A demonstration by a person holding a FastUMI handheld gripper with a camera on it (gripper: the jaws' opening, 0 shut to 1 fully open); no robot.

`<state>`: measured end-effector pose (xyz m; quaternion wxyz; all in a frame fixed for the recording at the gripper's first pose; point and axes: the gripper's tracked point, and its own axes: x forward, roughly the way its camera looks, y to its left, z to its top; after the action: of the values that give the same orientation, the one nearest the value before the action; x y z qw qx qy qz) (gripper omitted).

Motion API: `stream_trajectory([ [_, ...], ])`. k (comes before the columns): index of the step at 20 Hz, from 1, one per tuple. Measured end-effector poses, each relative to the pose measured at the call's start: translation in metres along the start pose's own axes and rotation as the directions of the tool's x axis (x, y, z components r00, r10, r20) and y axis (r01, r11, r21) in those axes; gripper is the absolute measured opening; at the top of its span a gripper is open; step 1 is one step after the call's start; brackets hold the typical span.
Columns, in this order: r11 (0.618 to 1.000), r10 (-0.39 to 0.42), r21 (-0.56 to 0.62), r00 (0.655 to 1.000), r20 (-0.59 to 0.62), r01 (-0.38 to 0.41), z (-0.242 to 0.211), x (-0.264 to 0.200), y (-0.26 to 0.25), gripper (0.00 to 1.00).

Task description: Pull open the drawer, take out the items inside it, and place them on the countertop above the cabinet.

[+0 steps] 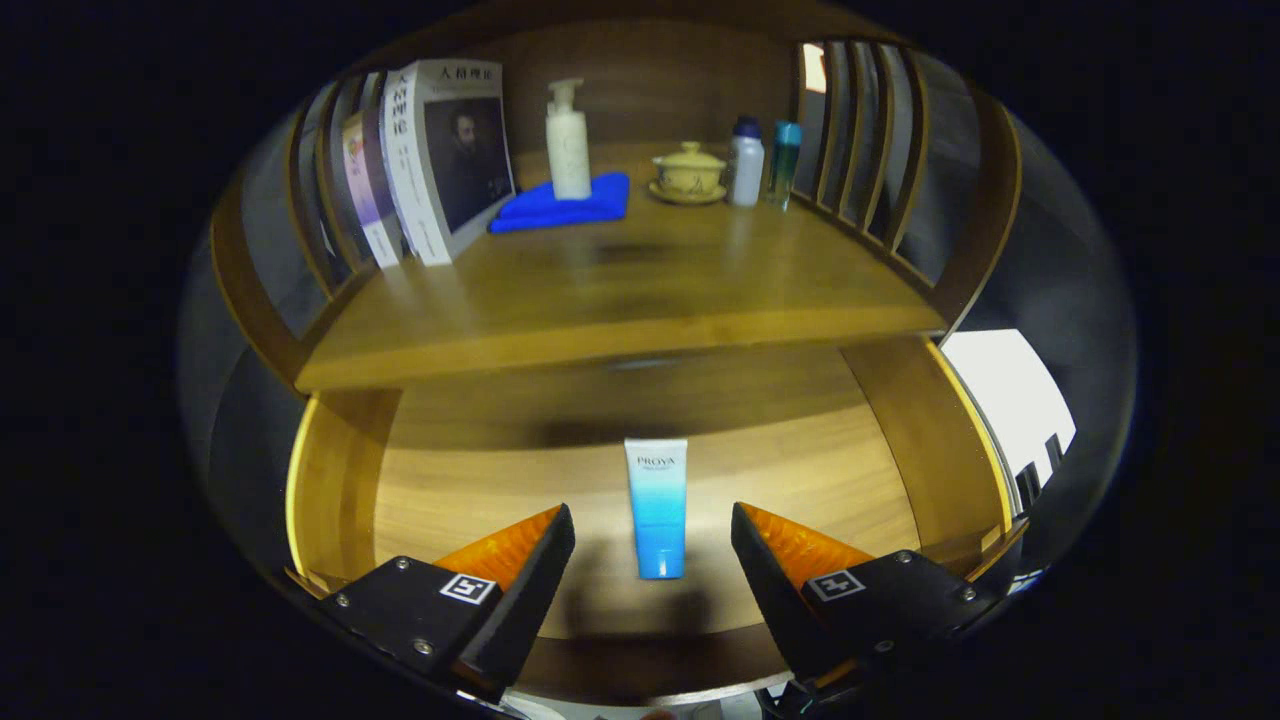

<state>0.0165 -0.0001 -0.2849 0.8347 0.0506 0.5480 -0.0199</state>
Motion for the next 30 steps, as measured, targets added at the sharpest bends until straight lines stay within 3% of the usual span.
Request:
stream_trajectory([
  [8, 0.998, -0.034, 0.044, 0.978, -0.207, 0.044, -0.035, 0.04, -0.013, 0.97],
  [12, 0.997, -0.01, 0.067, 0.962, -0.272, 0.029, -0.049, 0.052, -0.011, 0.92],
  [19, 0.998, 0.001, 0.058, 0.97, -0.244, 0.013, -0.043, 0.057, -0.006, 0.63],
  [22, 1.0, -0.006, 0.028, 0.974, -0.225, 0.013, -0.043, 0.058, -0.005, 0.42],
  [26, 0.999, 0.046, 0.012, 0.985, -0.168, -0.045, -0.033, 0.054, 0.006, 0.41],
  [30, 0.999, 0.012, -0.041, 0.994, -0.11, -0.017, -0.02, 0.037, -0.001, 0.41],
])
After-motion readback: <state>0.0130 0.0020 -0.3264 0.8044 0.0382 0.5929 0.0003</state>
